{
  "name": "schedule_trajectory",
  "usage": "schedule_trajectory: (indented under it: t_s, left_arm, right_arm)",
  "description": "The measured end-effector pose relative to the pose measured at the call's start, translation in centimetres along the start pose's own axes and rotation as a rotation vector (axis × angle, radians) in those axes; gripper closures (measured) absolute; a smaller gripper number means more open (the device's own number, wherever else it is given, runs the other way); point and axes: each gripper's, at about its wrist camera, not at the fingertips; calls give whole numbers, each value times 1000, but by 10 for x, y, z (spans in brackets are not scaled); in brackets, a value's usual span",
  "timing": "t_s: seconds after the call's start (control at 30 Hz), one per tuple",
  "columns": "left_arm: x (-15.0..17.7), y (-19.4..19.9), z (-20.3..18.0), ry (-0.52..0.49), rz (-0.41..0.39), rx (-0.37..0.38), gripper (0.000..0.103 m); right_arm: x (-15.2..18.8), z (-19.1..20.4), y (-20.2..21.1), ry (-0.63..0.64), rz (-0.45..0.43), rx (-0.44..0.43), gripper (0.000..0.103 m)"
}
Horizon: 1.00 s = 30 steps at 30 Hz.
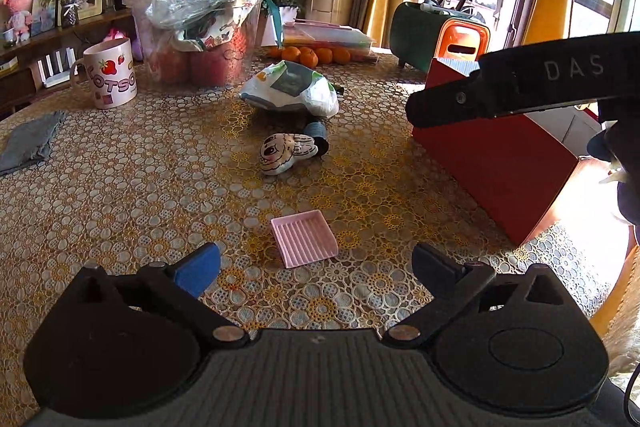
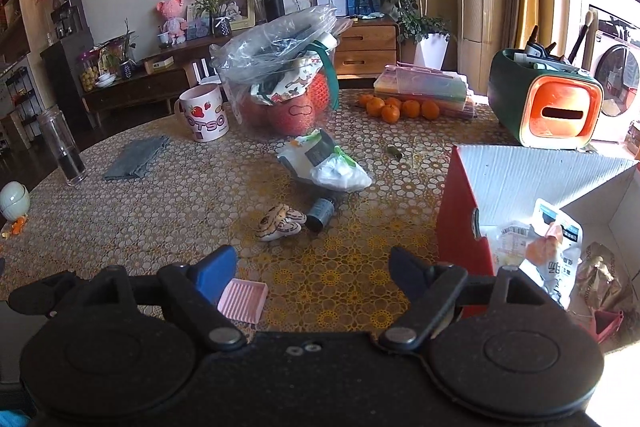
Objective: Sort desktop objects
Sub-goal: 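Grasp the pink plastic tray with the left tool while the right tool grasps the cartoon-face plush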
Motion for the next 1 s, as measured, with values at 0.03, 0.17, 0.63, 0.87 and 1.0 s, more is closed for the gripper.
schedule_trajectory:
  t_s: [0.03, 0.17, 0.63, 0.87, 1.0]
  left_arm:
    - [1, -4, -1, 0, 4, -1, 1]
    - [3, -22, -6, -12, 12, -23, 1]
    - [1, -54, -8, 1, 27, -76, 2]
    - [-3, -63, -5, 26, 44, -79, 10]
    - [-3, -65, -5, 33, 38, -82, 13]
  right_arm:
    - [-2, 0, -6, 6, 7, -3, 19]
    - [-8, 1, -31, 28, 32, -24, 20]
    - [-22, 5, -117, 122, 122, -102, 26]
    - [-21, 8, -143, 156, 164, -100, 32]
    - [-22, 8, -153, 171, 174, -95, 33]
Point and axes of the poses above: each gripper's, at about its wrist camera, not at the fingertips, and y roughly against the way its jaws point, z to its left, x to its underside, and after that the axes turned 9 degrees about -x, right-handed
